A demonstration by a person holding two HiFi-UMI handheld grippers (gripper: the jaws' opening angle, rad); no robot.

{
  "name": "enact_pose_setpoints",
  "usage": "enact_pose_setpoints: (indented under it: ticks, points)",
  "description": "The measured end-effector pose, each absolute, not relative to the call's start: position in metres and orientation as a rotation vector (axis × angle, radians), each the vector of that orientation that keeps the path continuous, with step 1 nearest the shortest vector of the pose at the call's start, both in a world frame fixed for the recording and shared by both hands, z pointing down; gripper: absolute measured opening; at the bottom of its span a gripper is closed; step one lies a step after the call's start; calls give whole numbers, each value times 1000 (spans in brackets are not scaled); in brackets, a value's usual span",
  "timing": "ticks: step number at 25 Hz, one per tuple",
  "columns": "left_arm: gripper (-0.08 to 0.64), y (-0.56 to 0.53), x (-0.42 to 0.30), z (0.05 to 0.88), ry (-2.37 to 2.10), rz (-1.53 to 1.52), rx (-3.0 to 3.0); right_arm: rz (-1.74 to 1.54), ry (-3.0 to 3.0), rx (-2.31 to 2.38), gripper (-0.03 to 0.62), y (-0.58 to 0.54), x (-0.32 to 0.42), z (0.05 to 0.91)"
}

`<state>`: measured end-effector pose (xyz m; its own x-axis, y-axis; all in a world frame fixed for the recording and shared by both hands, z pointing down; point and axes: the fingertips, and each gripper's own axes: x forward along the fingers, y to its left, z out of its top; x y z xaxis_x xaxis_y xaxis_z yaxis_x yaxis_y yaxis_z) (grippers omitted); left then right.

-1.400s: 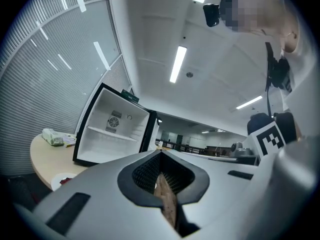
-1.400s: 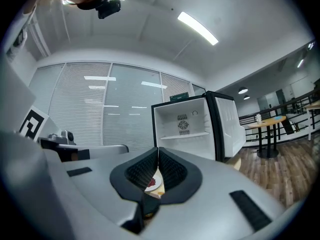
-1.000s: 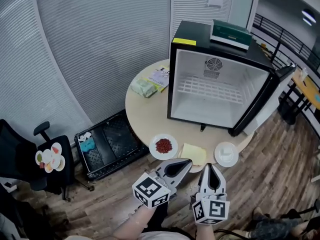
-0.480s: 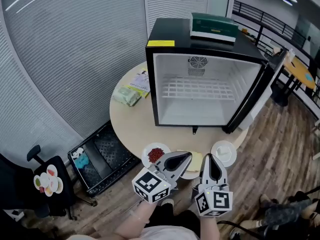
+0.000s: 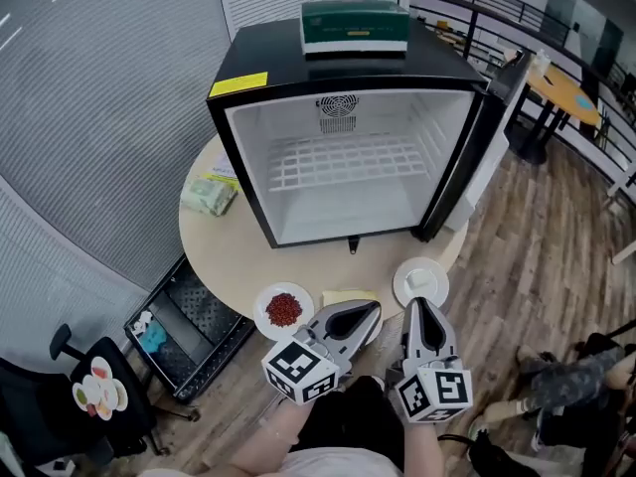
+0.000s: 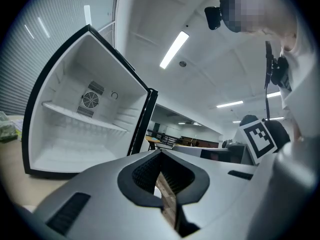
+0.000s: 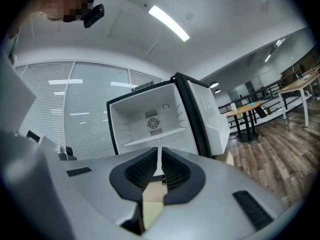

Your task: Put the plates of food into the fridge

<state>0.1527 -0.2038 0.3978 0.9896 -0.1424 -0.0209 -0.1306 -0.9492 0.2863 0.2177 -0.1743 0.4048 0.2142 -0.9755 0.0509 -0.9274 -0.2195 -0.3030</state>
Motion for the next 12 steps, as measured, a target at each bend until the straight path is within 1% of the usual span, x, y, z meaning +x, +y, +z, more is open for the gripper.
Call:
enact_pose_setpoints:
  ticks: [5, 6, 8, 12]
  points:
    - [5, -199, 185, 415, -150, 8, 2820, -467, 1722, -2265, 15, -165, 256, 424]
    - [5, -198, 191, 419, -141, 24, 2814, -495, 1709, -2262, 35, -163, 263, 431]
    - [5, -195, 201, 428, -126, 58, 2796, -558, 1690, -2252, 108, -160, 275, 444]
    - [5, -191, 218, 444, -116, 106, 2762, -670, 1651, -2242, 183, -157, 298, 470]
